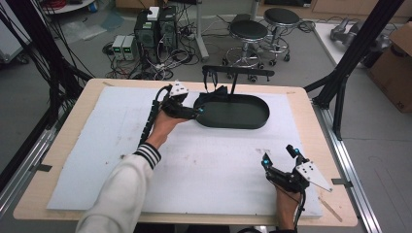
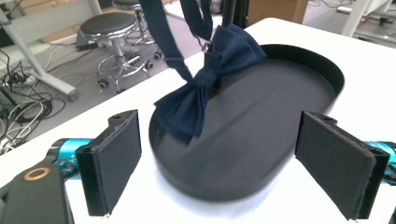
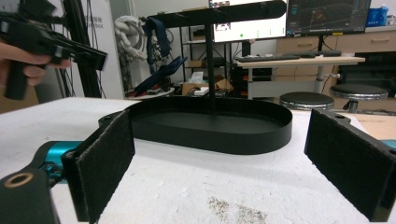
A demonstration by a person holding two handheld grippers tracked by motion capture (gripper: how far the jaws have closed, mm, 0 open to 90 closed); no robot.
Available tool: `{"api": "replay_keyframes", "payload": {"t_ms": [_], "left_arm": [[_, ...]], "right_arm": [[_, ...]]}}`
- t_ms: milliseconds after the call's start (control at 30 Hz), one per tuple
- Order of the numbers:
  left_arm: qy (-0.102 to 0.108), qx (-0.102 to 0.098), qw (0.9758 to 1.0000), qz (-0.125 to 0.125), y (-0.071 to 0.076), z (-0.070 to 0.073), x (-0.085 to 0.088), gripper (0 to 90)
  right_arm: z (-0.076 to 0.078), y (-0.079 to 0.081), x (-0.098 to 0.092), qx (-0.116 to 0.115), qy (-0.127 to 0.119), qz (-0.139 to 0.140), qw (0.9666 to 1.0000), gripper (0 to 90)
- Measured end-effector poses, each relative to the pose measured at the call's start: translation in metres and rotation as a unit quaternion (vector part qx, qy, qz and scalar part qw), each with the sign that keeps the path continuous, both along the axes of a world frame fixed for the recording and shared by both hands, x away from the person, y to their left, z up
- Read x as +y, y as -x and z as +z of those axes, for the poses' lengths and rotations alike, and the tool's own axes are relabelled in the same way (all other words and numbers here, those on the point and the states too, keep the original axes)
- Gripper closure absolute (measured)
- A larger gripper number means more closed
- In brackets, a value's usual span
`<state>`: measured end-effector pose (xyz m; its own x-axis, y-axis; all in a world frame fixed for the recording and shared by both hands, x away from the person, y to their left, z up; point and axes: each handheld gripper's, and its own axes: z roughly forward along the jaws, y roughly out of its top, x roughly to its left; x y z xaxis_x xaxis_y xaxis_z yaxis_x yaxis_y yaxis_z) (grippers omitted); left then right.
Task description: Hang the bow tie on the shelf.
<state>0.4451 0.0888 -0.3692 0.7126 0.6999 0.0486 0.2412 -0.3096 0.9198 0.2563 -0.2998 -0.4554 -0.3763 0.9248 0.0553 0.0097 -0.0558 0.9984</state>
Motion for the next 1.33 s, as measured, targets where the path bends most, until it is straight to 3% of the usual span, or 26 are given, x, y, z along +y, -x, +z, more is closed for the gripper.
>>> {"api": "replay_keyframes", "payload": {"t_ms": [100, 333, 533, 700, 833, 933, 1100, 1167, 1333], "left_arm": [[0.009, -0.015, 0.9999, -0.001, 0.018, 0.0, 0.023, 14.9], [0.025, -0.044, 0.9987, -0.008, 0.062, -0.001, 0.079, 15.3], [0.046, -0.062, 0.997, -0.002, 0.105, -0.018, 0.138, 15.3], [0.065, -0.089, 0.9937, 0.019, 0.14, -0.046, 0.183, 15.4], [0.102, -0.108, 0.988, 0.043, 0.159, -0.061, 0.213, 15.4], [0.114, -0.115, 0.9857, 0.048, 0.166, -0.068, 0.223, 15.4], [0.123, -0.115, 0.9839, 0.06, 0.168, -0.082, 0.226, 15.4], [0.13, -0.122, 0.9821, 0.062, 0.169, -0.083, 0.227, 15.4], [0.129, -0.121, 0.9822, 0.062, 0.169, -0.083, 0.227, 15.4]], "right_arm": [[0.0, 0.0, 0.003, 0.001, 0.015, 0.0, 0.9999, 7.5], [0.0, 0.0, 0.004, -0.002, 0.02, 0.0, 0.9998, 7.5], [0.0, 0.0, 0.004, 0.001, 0.021, -0.003, 0.9998, 7.5], [0.0, 0.0, 0.005, 0.002, 0.024, -0.006, 0.9997, 7.5], [0.001, 0.0, 0.006, 0.005, 0.025, -0.008, 0.9996, 7.5], [0.001, 0.0, 0.006, 0.006, 0.025, -0.011, 0.9996, 7.5], [0.001, -0.001, 0.006, 0.009, 0.026, -0.014, 0.9995, 7.5], [0.001, -0.001, 0.006, 0.009, 0.027, -0.016, 0.9995, 7.5], [0.001, 0.0, 0.007, 0.007, 0.028, -0.018, 0.9994, 7.5]]}}
